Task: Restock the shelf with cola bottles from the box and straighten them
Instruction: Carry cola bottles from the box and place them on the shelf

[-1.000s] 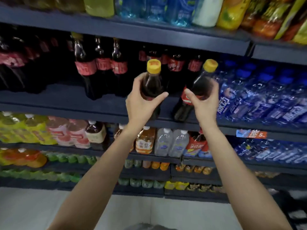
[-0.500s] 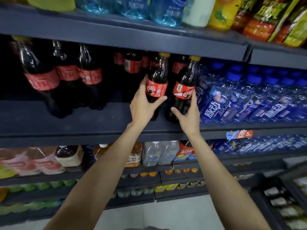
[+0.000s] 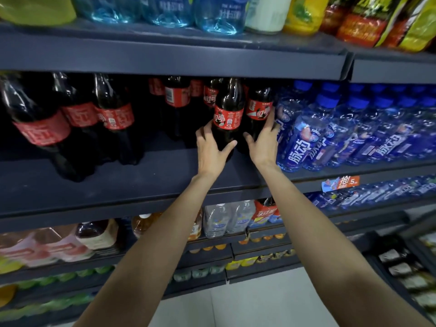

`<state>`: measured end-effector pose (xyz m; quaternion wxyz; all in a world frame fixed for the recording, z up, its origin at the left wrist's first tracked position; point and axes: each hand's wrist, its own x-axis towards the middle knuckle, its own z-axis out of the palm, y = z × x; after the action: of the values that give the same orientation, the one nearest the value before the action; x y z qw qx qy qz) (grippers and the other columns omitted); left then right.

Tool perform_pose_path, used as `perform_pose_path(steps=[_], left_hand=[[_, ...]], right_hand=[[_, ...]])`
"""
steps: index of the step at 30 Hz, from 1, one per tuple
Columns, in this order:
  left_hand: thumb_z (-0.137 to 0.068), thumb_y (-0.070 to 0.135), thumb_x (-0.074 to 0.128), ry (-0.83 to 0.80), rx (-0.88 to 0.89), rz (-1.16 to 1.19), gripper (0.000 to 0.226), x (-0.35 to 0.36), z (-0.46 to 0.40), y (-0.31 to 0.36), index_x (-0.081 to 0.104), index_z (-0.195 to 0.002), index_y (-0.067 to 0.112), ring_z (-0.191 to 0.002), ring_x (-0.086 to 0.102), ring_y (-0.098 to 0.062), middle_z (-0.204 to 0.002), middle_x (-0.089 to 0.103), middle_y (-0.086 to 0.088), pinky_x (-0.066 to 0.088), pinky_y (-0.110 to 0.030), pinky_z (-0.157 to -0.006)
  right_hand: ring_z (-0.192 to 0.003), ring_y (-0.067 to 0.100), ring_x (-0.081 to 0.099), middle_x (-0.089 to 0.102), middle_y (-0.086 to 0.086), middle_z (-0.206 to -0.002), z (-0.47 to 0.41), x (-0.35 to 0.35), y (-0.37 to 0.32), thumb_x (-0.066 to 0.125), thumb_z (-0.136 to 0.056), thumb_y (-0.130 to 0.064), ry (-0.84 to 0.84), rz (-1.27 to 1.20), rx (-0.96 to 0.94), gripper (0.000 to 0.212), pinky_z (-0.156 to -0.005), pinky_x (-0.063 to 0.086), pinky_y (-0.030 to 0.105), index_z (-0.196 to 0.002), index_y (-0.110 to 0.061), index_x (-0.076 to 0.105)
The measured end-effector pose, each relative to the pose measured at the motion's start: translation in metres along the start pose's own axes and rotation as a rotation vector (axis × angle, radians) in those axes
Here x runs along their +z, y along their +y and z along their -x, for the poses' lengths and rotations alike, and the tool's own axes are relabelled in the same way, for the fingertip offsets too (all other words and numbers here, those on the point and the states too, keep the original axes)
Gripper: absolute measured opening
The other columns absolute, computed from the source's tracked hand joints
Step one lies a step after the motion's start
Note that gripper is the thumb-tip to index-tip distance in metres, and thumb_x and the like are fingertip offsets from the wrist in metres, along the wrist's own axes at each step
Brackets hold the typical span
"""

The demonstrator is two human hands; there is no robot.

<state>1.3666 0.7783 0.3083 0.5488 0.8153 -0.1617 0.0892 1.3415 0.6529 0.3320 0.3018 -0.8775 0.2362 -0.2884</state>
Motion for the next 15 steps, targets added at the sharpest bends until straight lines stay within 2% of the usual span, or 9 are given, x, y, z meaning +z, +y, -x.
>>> perform_pose_path(steps=[3, 6, 11, 13, 15], left_hand=[[-0.078, 0.046, 0.072, 0.076, -0.041, -0.187, 0.084, 0.009, -0.006, 0.009, 0.030, -0.145, 0.018, -0.130, 0.037, -0.033, -0.141, 0.037, -0.014, 0.045, -0.045, -0.092], [-0.079, 0.047, 0.070, 0.091, -0.039, -0.250, 0.083, 0.015, -0.012, 0.013, 0.030, -0.145, 0.019, -0.126, 0.043, -0.035, -0.138, 0.041, -0.014, 0.047, -0.047, -0.088], [-0.077, 0.038, 0.075, 0.161, -0.035, -0.175, 0.082, 0.028, -0.014, 0.012, 0.032, -0.144, 0.017, -0.121, 0.048, -0.035, -0.132, 0.046, -0.015, 0.049, -0.049, -0.085], [-0.074, 0.035, 0.077, 0.194, -0.055, -0.108, 0.085, 0.030, -0.011, 0.011, 0.030, -0.144, 0.019, -0.117, 0.052, -0.033, -0.131, 0.047, -0.014, 0.049, -0.048, -0.083], [-0.073, 0.029, 0.079, 0.202, -0.083, -0.040, 0.090, 0.031, -0.008, 0.011, 0.026, -0.145, 0.019, -0.117, 0.052, -0.030, -0.133, 0.044, -0.014, 0.049, -0.047, -0.085]], right_hand=[[-0.125, 0.042, 0.045, 0.030, 0.023, -0.145, -0.003, -0.006, -0.001, 0.066, -0.086, -0.026, -0.025, 0.167, 0.005, 0.091, -0.098, 0.042, 0.053, -0.152, -0.015, 0.003], [-0.124, 0.042, 0.046, 0.033, 0.023, -0.144, -0.003, -0.009, 0.003, 0.068, -0.085, -0.023, -0.035, 0.127, 0.022, 0.093, -0.100, 0.040, 0.052, -0.151, -0.014, 0.003], [-0.115, 0.036, 0.054, 0.046, 0.019, -0.137, 0.008, -0.015, 0.013, 0.066, -0.086, -0.015, -0.059, 0.009, -0.041, 0.096, -0.094, 0.046, 0.052, -0.151, -0.022, -0.004], [-0.114, 0.032, 0.055, 0.045, 0.017, -0.138, 0.015, -0.021, 0.015, 0.067, -0.086, -0.015, -0.101, -0.059, -0.065, 0.095, -0.093, 0.048, 0.051, -0.151, -0.025, -0.002], [-0.122, 0.031, 0.050, 0.040, 0.016, -0.143, 0.024, -0.028, 0.016, 0.067, -0.086, -0.015, -0.154, -0.095, -0.091, 0.093, -0.098, 0.046, 0.048, -0.151, -0.025, 0.002]])
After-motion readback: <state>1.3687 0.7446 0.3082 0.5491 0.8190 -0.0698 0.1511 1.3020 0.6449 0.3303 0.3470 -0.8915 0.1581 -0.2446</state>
